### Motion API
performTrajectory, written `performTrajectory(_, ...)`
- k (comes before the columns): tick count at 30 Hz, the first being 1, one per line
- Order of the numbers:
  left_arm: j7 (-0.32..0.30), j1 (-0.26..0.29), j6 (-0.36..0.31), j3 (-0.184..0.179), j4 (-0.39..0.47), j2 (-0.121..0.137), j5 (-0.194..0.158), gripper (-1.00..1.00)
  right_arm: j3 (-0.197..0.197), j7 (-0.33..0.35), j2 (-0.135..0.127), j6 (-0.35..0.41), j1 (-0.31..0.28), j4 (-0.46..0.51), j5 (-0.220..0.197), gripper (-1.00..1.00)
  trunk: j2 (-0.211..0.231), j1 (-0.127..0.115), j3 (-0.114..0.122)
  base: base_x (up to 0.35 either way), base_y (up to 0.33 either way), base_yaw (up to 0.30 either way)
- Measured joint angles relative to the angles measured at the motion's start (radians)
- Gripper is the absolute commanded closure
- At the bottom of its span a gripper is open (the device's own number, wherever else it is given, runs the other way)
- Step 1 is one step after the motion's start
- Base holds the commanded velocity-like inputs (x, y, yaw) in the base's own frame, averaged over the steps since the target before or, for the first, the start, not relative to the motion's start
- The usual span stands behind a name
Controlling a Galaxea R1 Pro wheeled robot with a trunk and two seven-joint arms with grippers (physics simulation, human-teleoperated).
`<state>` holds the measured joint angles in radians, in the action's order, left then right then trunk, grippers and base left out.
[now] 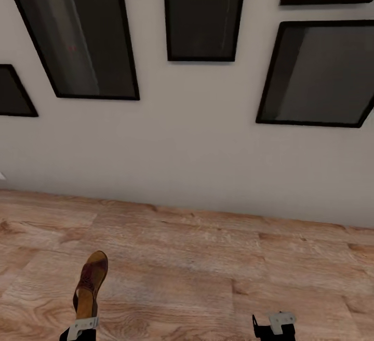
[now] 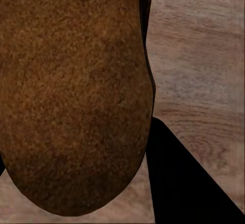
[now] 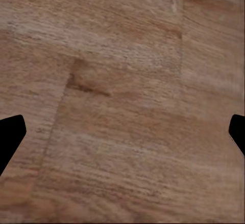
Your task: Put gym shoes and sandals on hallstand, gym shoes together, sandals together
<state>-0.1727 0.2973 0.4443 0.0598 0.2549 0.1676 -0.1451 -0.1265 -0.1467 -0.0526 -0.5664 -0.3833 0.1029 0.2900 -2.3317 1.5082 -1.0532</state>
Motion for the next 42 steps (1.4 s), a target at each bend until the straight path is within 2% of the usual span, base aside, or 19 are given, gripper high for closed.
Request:
performTrajectory(30, 0.000, 0.000, 0.000, 0.000, 0.000, 0.000, 0.003, 1.00, 0.000, 0.000, 0.000, 0.000, 0.000, 0.000, 0.000, -1.00, 0.000, 0.000, 0.000, 0.000, -0.261, -0.300)
performTrajectory(42, 0.000, 0.000, 0.000, -0.001, 0.000, 0.000, 0.003, 1.00, 0.000, 0.000, 0.000, 0.000, 0.000, 0.000, 0.000, -1.00, 0.000, 0.000, 0.000, 0.099, -0.268, -0.300)
